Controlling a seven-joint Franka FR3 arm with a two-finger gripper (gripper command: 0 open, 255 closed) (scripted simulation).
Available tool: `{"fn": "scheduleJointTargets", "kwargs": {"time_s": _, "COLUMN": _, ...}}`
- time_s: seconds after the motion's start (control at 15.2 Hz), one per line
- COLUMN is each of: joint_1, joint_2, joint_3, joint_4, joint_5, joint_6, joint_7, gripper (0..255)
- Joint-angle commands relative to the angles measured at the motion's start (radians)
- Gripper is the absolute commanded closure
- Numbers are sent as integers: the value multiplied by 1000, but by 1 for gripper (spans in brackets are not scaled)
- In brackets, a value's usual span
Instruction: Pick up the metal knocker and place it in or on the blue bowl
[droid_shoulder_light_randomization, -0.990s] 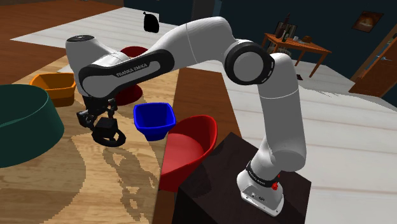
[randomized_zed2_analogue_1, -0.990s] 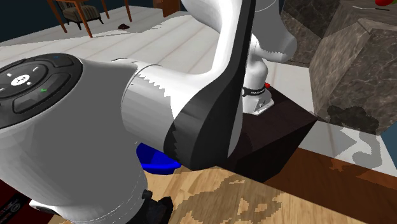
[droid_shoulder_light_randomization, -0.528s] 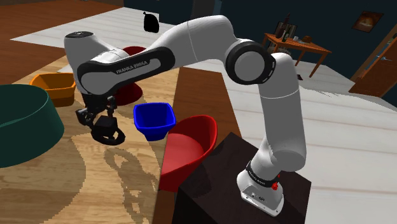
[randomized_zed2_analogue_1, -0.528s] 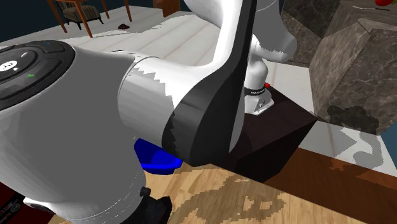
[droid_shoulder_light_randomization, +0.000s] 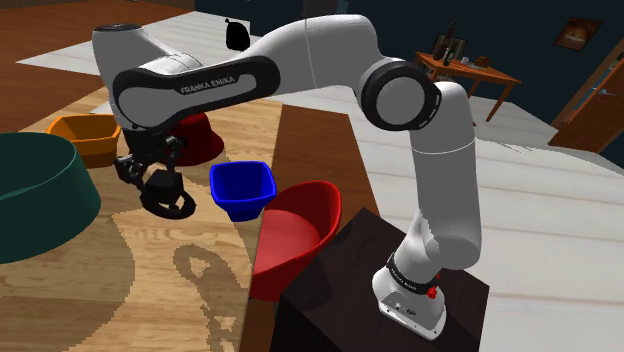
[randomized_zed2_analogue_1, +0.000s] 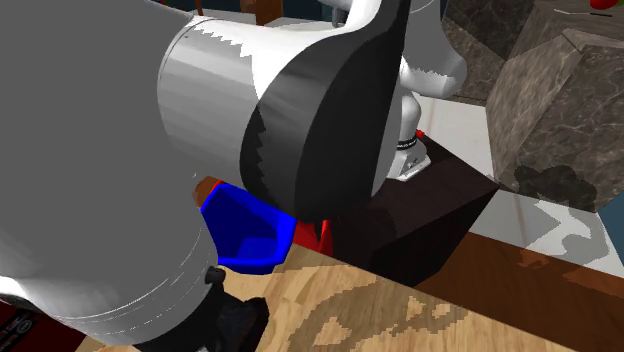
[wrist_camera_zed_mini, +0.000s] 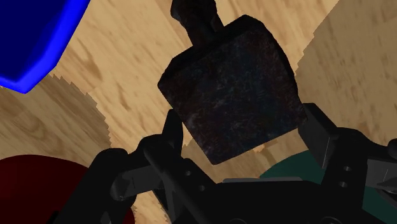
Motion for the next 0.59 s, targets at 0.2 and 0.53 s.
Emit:
{"fn": "scheduleJointTargets", "kwargs": {"time_s": 0.2, "joint_1": 2, "joint_2": -11, "joint_3": 3, "joint_4": 53, "joint_5": 6, "joint_6": -63, "joint_7": -6, "gripper": 255}}
{"fn": "scheduleJointTargets", "kwargs": {"time_s": 0.53, "joint_1": 7, "joint_2": -18, "joint_3": 6, "joint_4": 109, "joint_5": 10, "joint_6": -126, "joint_7": -10, "gripper": 255}}
